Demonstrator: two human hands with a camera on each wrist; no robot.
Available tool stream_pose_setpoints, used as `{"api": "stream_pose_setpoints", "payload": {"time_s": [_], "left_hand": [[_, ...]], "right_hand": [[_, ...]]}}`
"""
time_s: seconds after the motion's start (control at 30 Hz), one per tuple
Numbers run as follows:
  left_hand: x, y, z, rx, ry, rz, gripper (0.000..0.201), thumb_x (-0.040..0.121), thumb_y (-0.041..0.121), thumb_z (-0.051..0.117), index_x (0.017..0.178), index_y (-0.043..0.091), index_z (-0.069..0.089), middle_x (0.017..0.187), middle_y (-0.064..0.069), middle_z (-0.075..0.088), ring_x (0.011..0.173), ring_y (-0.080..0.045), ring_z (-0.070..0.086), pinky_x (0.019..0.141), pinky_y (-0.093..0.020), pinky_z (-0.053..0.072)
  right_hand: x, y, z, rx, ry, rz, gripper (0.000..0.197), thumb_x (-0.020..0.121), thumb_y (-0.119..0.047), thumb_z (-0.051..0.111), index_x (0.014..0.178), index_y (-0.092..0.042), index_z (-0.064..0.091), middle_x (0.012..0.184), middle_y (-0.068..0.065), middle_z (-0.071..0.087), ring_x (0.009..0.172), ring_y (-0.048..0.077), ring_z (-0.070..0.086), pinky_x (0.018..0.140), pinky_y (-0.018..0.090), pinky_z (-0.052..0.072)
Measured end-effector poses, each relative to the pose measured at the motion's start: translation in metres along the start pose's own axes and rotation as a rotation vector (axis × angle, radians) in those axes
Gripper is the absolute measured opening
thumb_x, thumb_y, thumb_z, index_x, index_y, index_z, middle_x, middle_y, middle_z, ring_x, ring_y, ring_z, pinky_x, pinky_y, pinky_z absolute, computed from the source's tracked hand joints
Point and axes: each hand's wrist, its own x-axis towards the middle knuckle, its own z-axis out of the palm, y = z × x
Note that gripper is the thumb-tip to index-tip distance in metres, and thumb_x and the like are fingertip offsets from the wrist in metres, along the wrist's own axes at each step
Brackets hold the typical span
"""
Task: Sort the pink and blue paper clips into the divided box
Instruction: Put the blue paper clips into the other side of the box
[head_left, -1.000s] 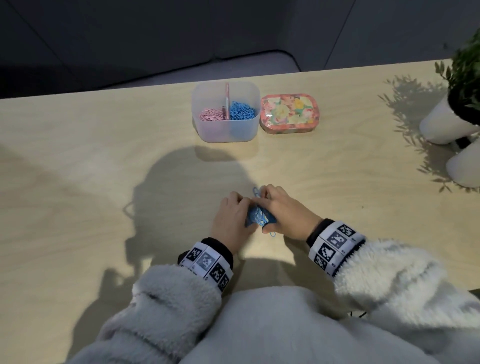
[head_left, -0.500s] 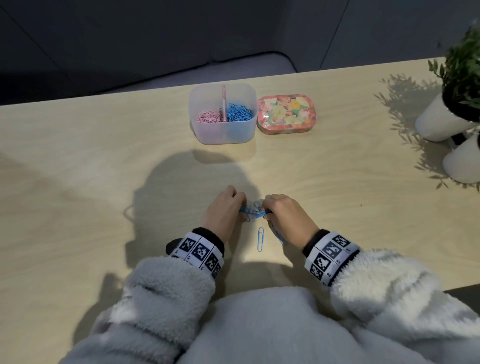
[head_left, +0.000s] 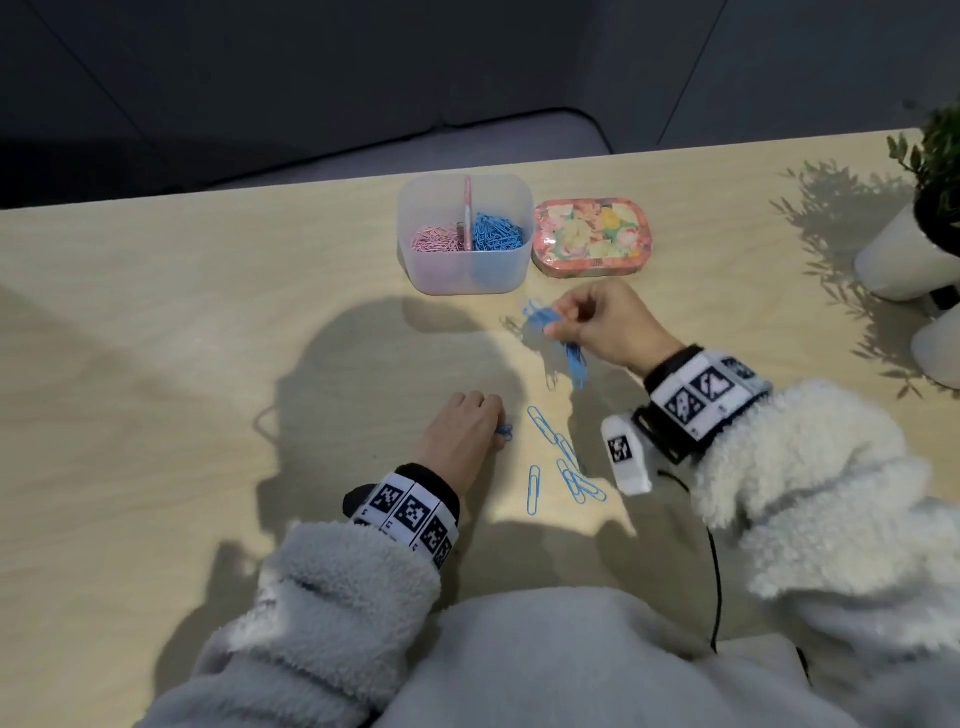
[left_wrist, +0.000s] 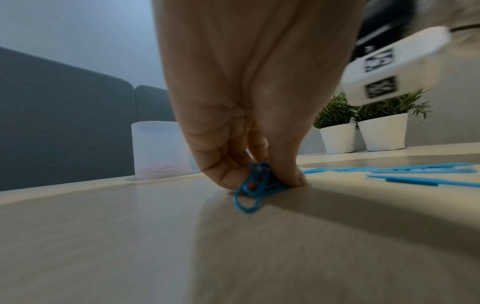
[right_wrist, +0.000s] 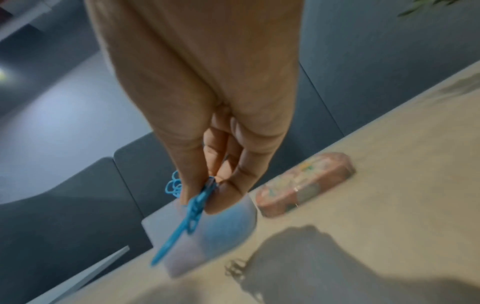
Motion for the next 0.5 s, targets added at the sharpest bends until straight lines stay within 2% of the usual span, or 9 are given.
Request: {"api": "stream_pose_setpoints", "payload": {"time_s": [0.1,0.17,0.3,0.33,0.37,0.4,0.43,0.47,0.5], "left_hand": [[0.003,-0.001,0.000,-0.004,-0.043,-0.041,0.026,0.091,0.023,0.050,0.110,0.006,0.051,0.115,-0.013,0.054,0.107,-0.029,0.047,0.091,-0.035,0.035],[0.003,0.003,-0.002,0.034,-0.073,-0.057,0.026,0.092,0.021,0.047,0.112,0.005,0.049,0.117,-0.013,0.053,0.108,-0.030,0.047,0.091,-0.036,0.036],[-0.001,0.014,-0.003,0.151,-0.073,-0.057,0.025,0.093,0.016,0.046,0.113,0.001,0.047,0.121,-0.016,0.050,0.111,-0.032,0.048,0.088,-0.039,0.040],[-0.002,0.015,-0.003,0.173,-0.047,-0.054,0.024,0.089,0.016,0.054,0.107,0.001,0.051,0.113,-0.017,0.054,0.104,-0.031,0.054,0.083,-0.037,0.044],[-0.002,0.014,-0.004,0.178,-0.025,-0.051,0.026,0.077,0.019,0.070,0.094,0.003,0.058,0.097,-0.014,0.061,0.088,-0.029,0.061,0.070,-0.032,0.048],[-0.003,0.014,-0.007,0.192,-0.039,-0.031,0.032,0.059,0.024,0.084,0.076,0.009,0.061,0.076,-0.008,0.064,0.067,-0.022,0.064,0.055,-0.025,0.047],[-0.004,0.012,-0.008,0.191,-0.053,-0.040,0.038,0.044,0.027,0.089,0.065,0.014,0.060,0.061,-0.003,0.062,0.053,-0.016,0.061,0.046,-0.020,0.044],[-0.002,0.010,-0.004,0.220,-0.026,-0.021,0.037,0.044,0.026,0.089,0.064,0.015,0.060,0.060,-0.003,0.062,0.053,-0.016,0.061,0.048,-0.020,0.044],[-0.002,0.009,-0.005,0.200,-0.061,-0.002,0.030,0.058,0.022,0.083,0.074,0.010,0.061,0.072,-0.006,0.065,0.065,-0.022,0.064,0.059,-0.024,0.048]], "right_hand": [[0.041,-0.026,-0.012,-0.050,0.101,0.002,0.035,0.075,-0.003,0.072,0.056,-0.019,0.047,0.058,-0.004,0.046,0.055,0.008,0.042,0.058,0.020,0.042],[0.068,-0.041,-0.016,-0.035,0.155,0.026,0.034,0.074,-0.004,0.074,0.057,-0.018,0.048,0.060,-0.003,0.048,0.055,0.009,0.046,0.059,0.026,0.046],[0.104,-0.069,-0.012,-0.090,0.204,0.035,0.031,0.071,-0.009,0.077,0.058,-0.018,0.050,0.065,-0.003,0.055,0.062,0.010,0.055,0.064,0.025,0.051],[0.108,-0.075,-0.011,-0.099,0.201,0.031,0.029,0.072,-0.009,0.077,0.059,-0.016,0.052,0.071,-0.001,0.059,0.070,0.013,0.059,0.071,0.027,0.054],[0.112,-0.078,-0.009,-0.106,0.186,0.034,0.023,0.073,-0.010,0.076,0.062,-0.013,0.057,0.079,0.003,0.064,0.078,0.015,0.062,0.080,0.028,0.055],[0.113,-0.081,-0.008,-0.113,0.159,0.040,0.013,0.075,-0.009,0.075,0.070,-0.008,0.063,0.088,0.008,0.068,0.085,0.017,0.065,0.086,0.031,0.055],[0.114,-0.082,-0.006,-0.123,0.141,0.041,0.009,0.077,-0.009,0.072,0.082,-0.003,0.067,0.097,0.011,0.069,0.091,0.019,0.067,0.089,0.034,0.055],[0.114,-0.083,-0.006,-0.132,0.137,0.039,0.017,0.080,-0.010,0.070,0.093,0.000,0.068,0.104,0.013,0.069,0.097,0.020,0.067,0.091,0.035,0.054],[0.113,-0.083,-0.006,-0.127,0.148,0.022,0.020,0.082,-0.010,0.067,0.099,0.000,0.068,0.107,0.013,0.069,0.101,0.020,0.066,0.093,0.035,0.053]]}}
